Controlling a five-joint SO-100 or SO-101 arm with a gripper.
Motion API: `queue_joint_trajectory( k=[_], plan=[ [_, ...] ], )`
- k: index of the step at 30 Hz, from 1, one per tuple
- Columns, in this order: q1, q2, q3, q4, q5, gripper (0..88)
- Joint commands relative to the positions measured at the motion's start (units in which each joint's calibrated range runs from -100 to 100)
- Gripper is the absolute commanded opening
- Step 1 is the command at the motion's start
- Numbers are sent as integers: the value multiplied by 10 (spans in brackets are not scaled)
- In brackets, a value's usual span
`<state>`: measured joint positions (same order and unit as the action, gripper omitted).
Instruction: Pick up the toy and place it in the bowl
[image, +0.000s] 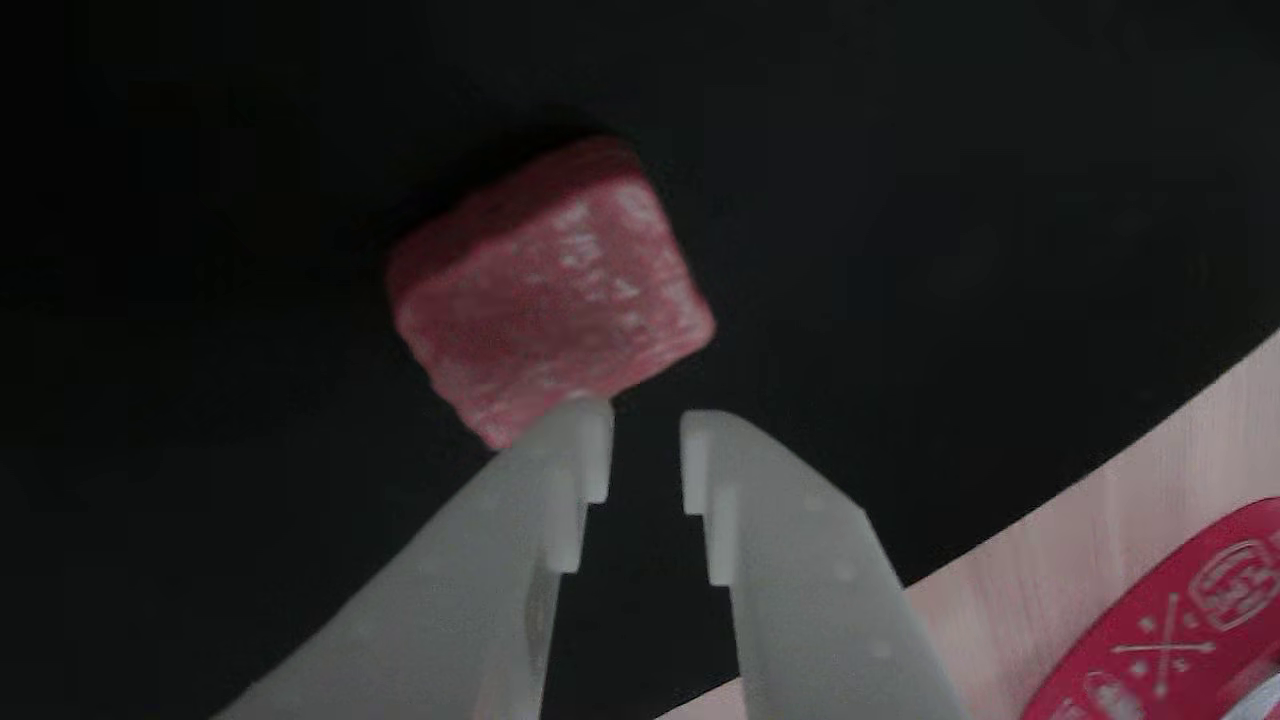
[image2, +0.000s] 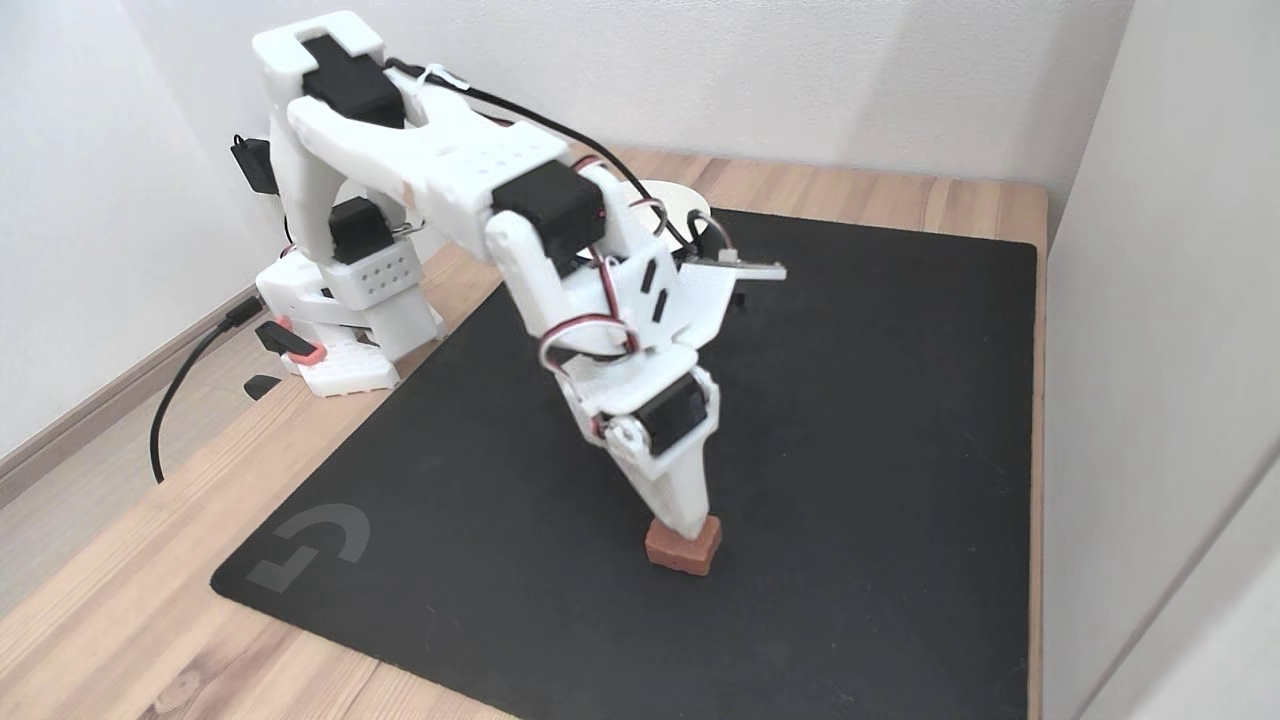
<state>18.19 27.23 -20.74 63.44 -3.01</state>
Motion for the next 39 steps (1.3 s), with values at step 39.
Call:
queue_joint_trajectory(
  k=[39],
  plan=[
    [-13, 17, -144, 111, 4, 24]
  ],
)
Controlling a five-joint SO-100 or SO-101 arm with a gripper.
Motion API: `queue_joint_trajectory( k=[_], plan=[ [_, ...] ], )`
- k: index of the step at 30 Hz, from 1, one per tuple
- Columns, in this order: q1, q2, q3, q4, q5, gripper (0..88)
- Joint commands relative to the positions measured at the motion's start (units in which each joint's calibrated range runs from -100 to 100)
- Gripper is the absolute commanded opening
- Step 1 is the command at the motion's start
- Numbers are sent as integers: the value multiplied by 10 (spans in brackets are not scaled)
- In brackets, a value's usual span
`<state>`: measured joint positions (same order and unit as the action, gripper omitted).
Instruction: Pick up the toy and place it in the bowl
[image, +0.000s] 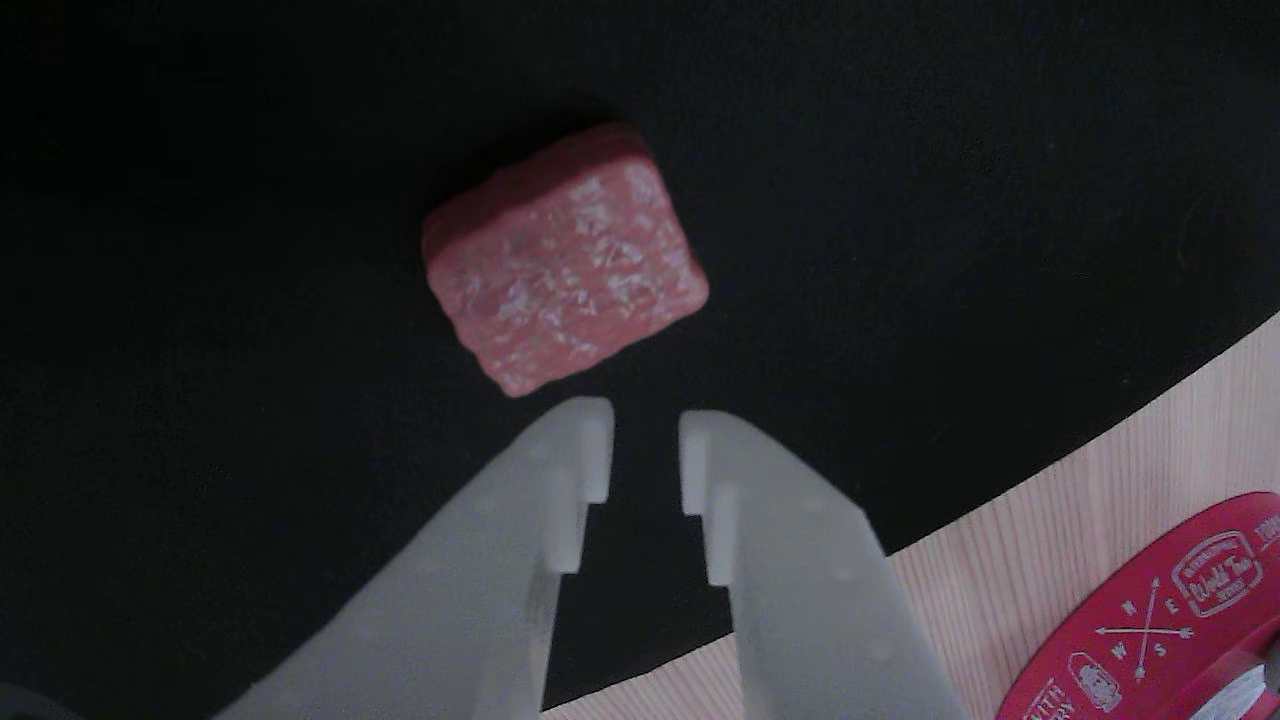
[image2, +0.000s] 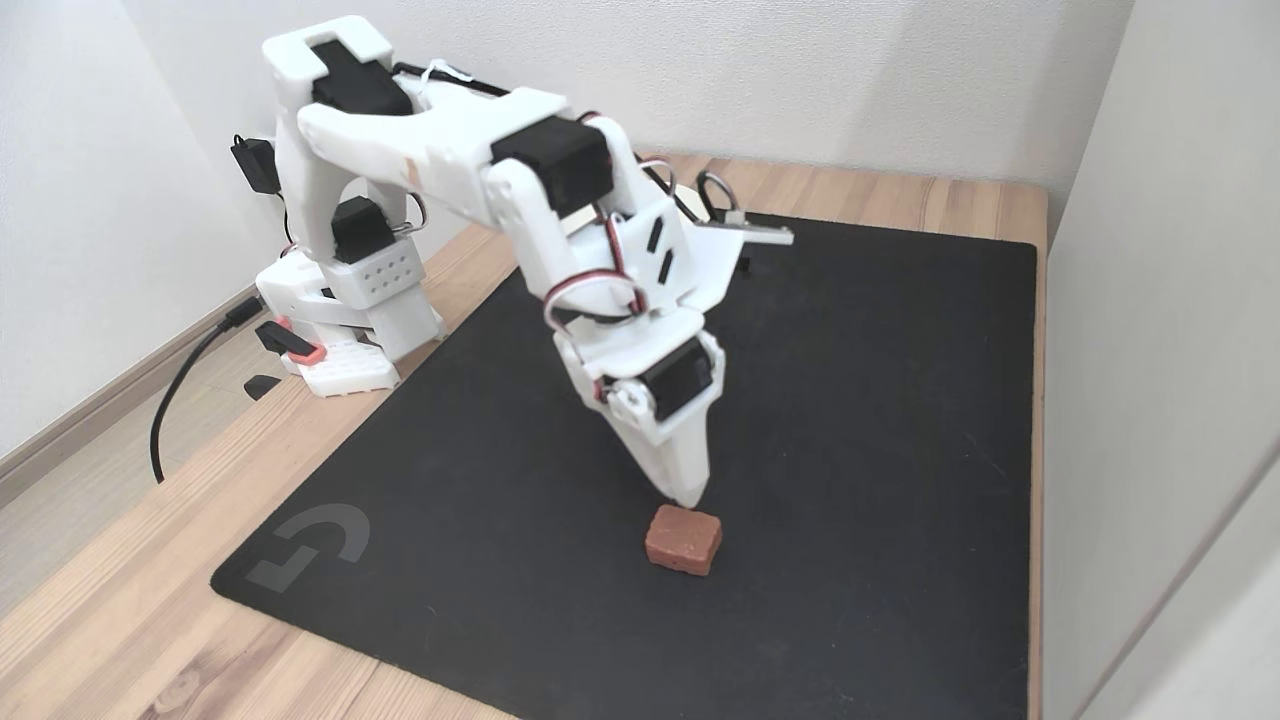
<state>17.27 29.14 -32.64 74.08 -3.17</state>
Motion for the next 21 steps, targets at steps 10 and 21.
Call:
queue_joint_trajectory(
  k=[10, 21],
  plan=[
    [-8, -3, -23, 10, 151, 30],
    [-1, -3, -24, 34, 147, 30]
  ],
)
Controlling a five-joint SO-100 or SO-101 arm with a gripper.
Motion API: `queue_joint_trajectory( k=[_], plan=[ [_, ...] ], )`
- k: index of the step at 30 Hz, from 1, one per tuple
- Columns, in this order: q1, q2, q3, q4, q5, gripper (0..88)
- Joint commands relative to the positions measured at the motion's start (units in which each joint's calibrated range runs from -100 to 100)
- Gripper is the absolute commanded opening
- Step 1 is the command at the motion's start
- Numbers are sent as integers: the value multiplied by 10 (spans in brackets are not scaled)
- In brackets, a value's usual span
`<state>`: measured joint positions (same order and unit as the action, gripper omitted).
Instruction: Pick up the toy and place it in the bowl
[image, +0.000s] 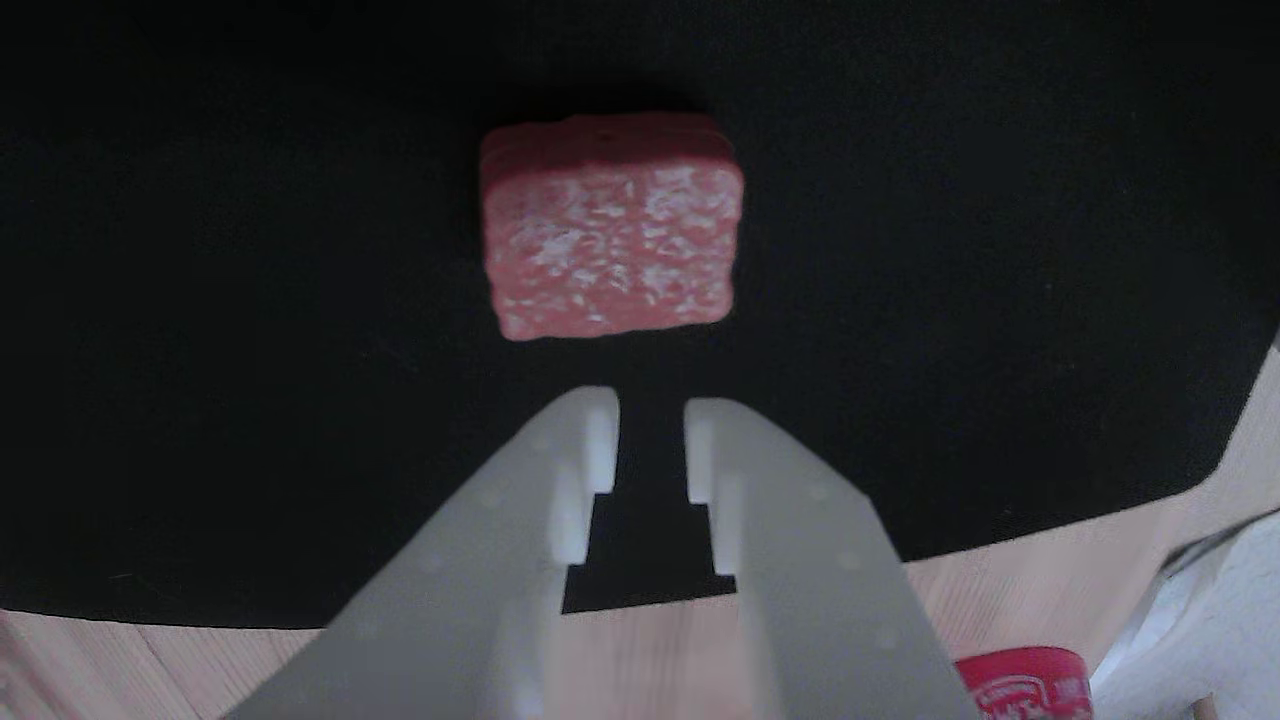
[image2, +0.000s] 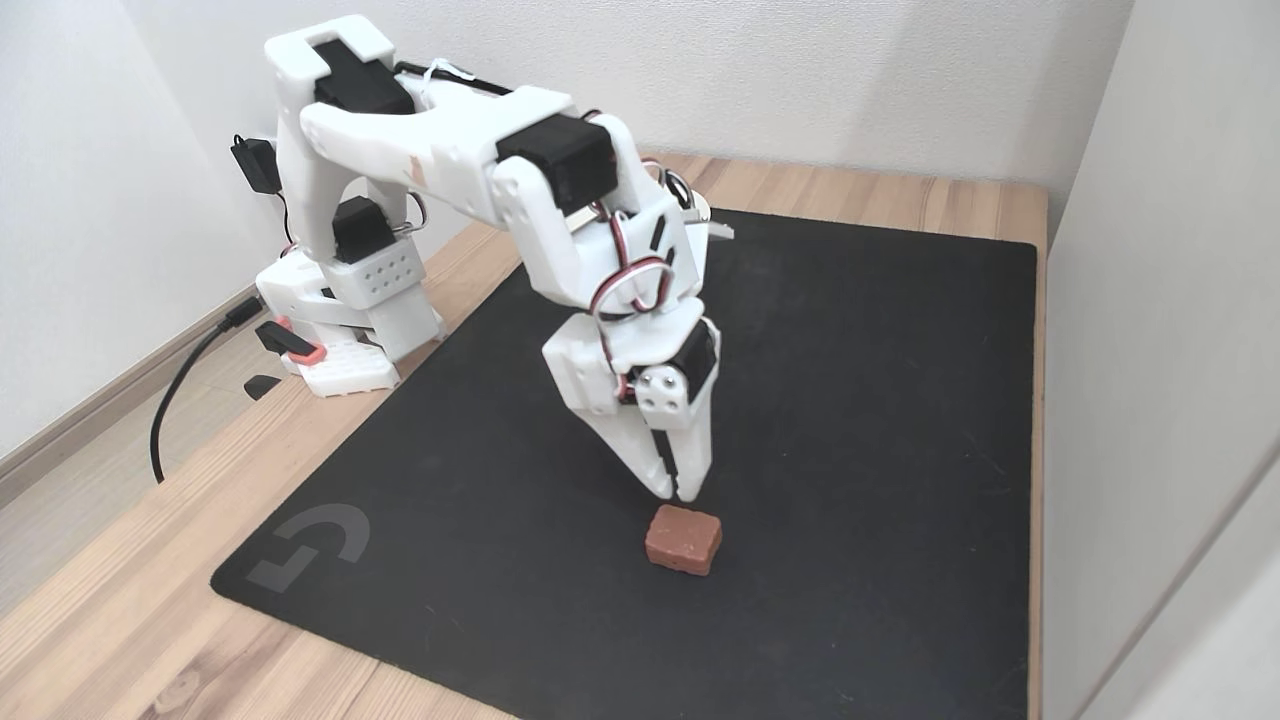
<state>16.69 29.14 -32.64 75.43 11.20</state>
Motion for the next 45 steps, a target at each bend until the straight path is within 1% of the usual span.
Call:
queue_joint_trajectory(
  k=[1, 5, 6, 8, 9, 10, 12, 13, 19, 26, 39, 45],
  plan=[
    [6, -3, -24, 28, 3, 30],
    [6, -3, -24, 26, 3, 32],
    [6, -3, -24, 26, 3, 56],
    [6, -3, -24, 33, 3, 130],
    [7, -3, -24, 43, 3, 185],
    [11, -3, -24, 58, 4, 299],
    [13, -3, -24, 64, 7, 381],
    [13, -3, -24, 64, 7, 397],
    [13, -3, -24, 66, 4, 398],
    [28, 17, -25, 109, 3, 398],
    [28, 34, -48, 103, 3, 398],
    [28, 85, -89, 103, 3, 398]
  ],
)
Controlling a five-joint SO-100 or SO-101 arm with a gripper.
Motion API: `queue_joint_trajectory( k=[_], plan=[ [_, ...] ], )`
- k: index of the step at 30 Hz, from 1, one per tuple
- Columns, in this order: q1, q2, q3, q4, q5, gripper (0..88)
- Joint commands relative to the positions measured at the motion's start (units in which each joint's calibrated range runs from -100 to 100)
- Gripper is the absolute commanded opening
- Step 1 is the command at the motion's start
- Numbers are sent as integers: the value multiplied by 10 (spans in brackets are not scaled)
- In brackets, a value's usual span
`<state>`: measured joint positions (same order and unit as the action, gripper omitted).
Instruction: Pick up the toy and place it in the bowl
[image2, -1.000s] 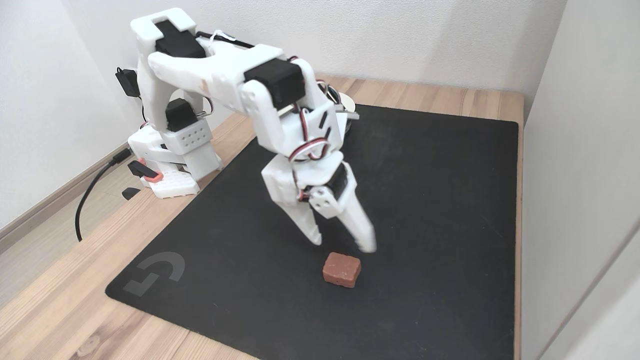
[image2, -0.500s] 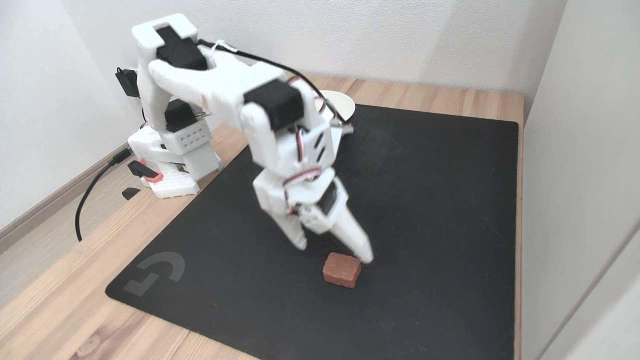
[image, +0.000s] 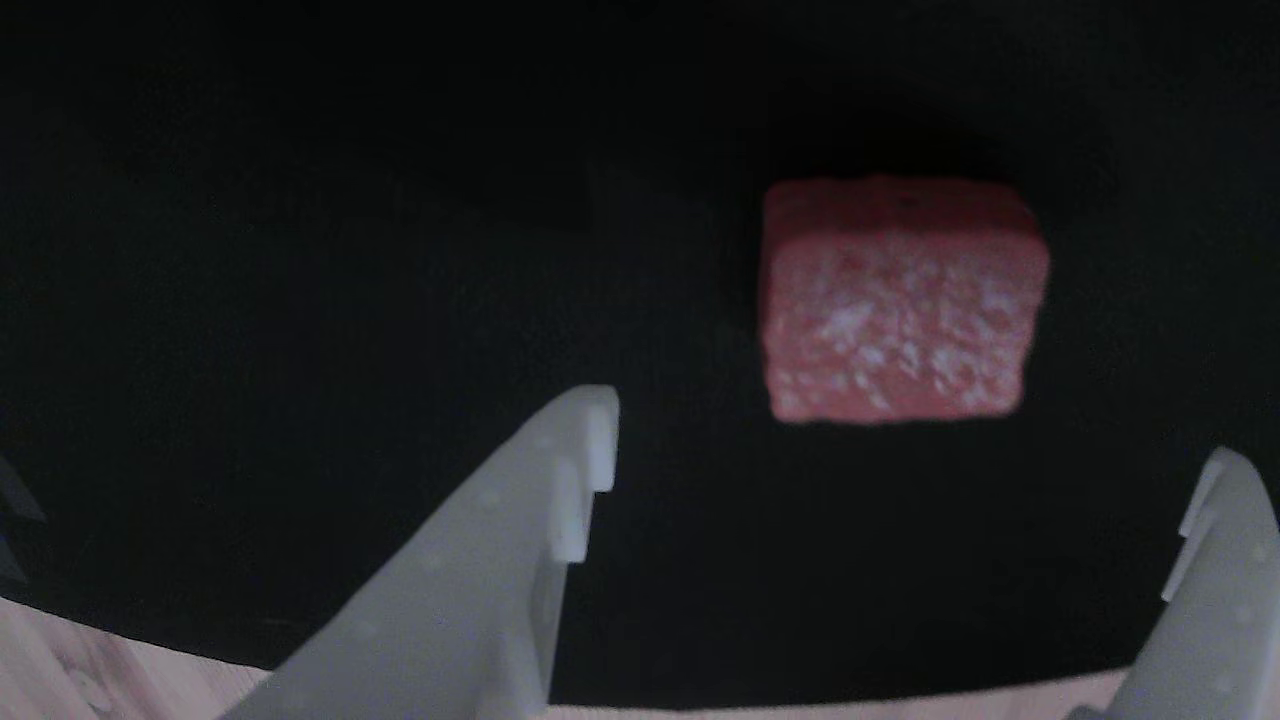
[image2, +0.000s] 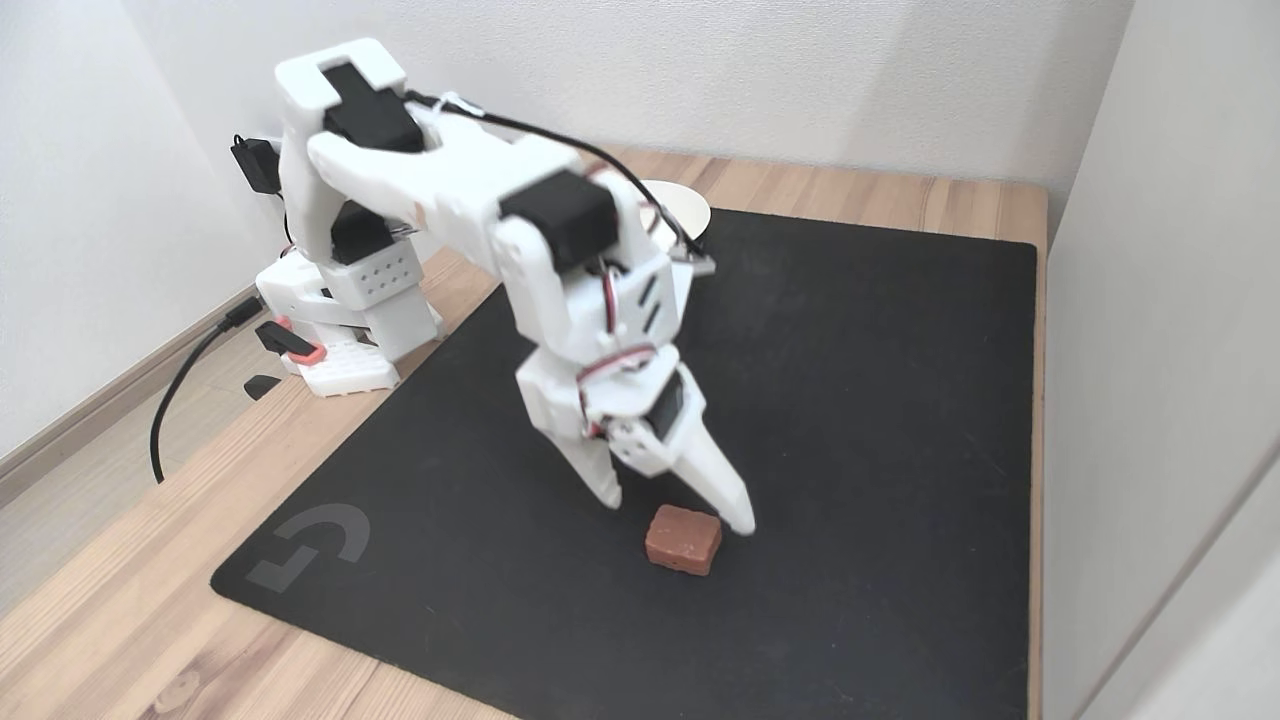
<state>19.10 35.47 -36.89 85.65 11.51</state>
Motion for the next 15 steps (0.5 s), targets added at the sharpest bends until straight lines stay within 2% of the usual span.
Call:
queue_joint_trajectory(
  k=[1, 15],
  plan=[
    [3, 33, -57, 0, 0, 398],
    [3, 148, -140, 7, 0, 398]
  ],
)
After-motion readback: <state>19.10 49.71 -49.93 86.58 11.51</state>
